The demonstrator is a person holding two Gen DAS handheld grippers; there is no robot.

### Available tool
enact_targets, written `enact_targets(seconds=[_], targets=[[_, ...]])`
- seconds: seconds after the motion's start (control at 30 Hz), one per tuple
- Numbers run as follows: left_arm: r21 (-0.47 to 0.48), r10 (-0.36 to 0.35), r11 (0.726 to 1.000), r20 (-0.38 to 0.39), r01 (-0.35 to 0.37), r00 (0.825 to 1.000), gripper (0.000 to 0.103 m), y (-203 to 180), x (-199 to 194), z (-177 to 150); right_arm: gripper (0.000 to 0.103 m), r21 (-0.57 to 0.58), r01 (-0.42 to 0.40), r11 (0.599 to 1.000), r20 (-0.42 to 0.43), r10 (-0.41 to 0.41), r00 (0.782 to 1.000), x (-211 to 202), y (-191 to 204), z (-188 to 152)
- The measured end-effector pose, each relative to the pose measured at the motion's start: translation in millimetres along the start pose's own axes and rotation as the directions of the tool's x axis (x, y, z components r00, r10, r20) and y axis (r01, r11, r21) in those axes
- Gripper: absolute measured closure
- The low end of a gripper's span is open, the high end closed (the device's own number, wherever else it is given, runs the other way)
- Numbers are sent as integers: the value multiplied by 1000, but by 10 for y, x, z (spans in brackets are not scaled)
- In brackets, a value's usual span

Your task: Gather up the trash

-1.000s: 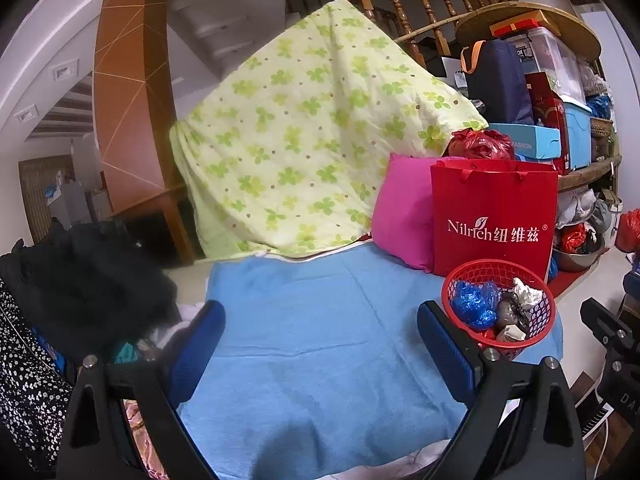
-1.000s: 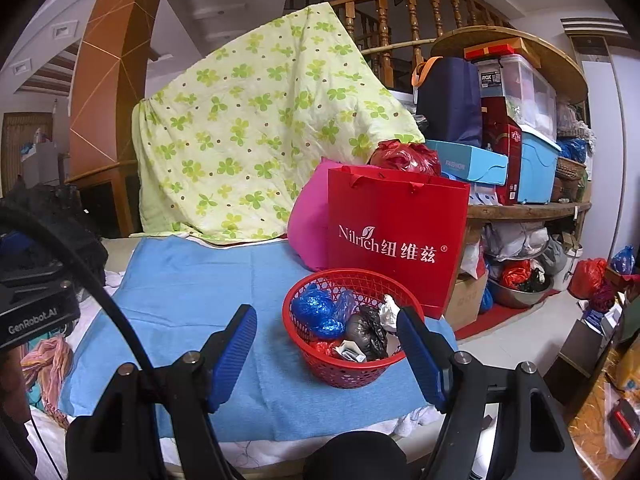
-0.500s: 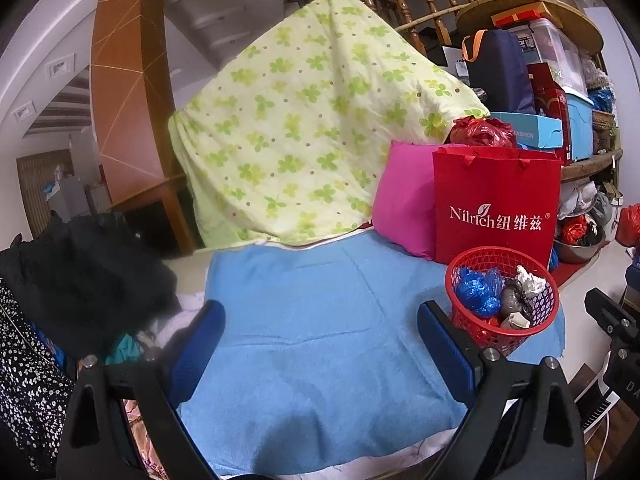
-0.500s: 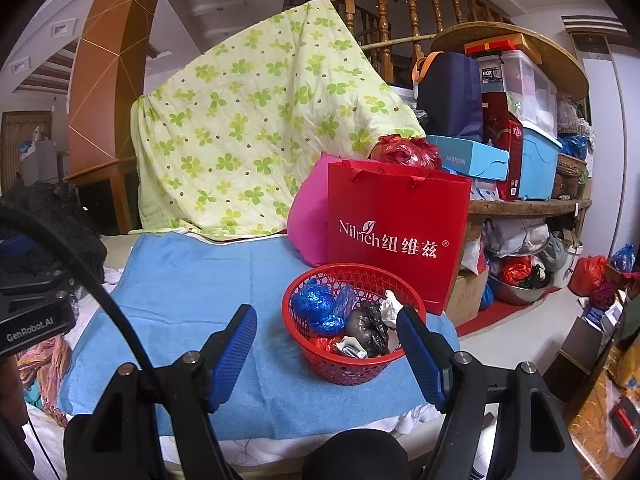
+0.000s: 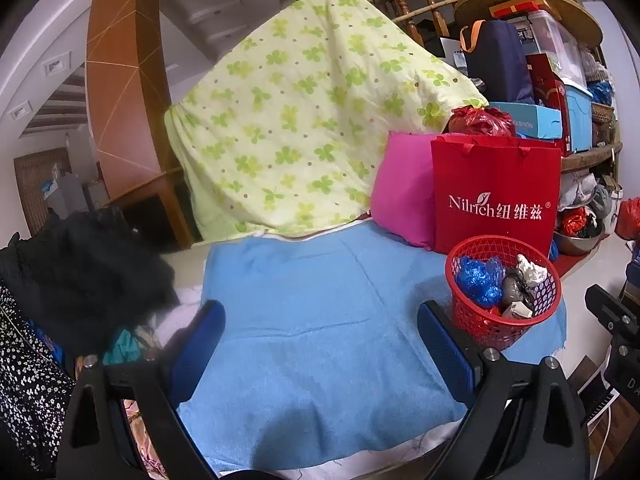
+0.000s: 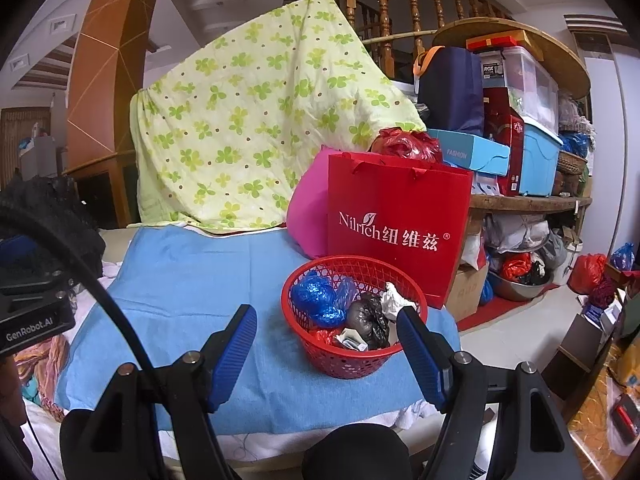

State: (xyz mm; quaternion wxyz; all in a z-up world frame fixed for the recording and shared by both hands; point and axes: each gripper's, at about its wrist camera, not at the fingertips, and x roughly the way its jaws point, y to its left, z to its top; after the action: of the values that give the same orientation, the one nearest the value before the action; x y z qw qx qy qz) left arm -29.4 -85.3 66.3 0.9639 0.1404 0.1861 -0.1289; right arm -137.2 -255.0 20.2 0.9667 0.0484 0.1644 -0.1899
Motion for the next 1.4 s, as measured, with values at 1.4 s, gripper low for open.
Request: enact_targets(seconds=[1.4], targets=[[115,-59,991,-91,69,994,7,-549,587,48,27,42,98,994,-65,-95,993,575,-384,74]])
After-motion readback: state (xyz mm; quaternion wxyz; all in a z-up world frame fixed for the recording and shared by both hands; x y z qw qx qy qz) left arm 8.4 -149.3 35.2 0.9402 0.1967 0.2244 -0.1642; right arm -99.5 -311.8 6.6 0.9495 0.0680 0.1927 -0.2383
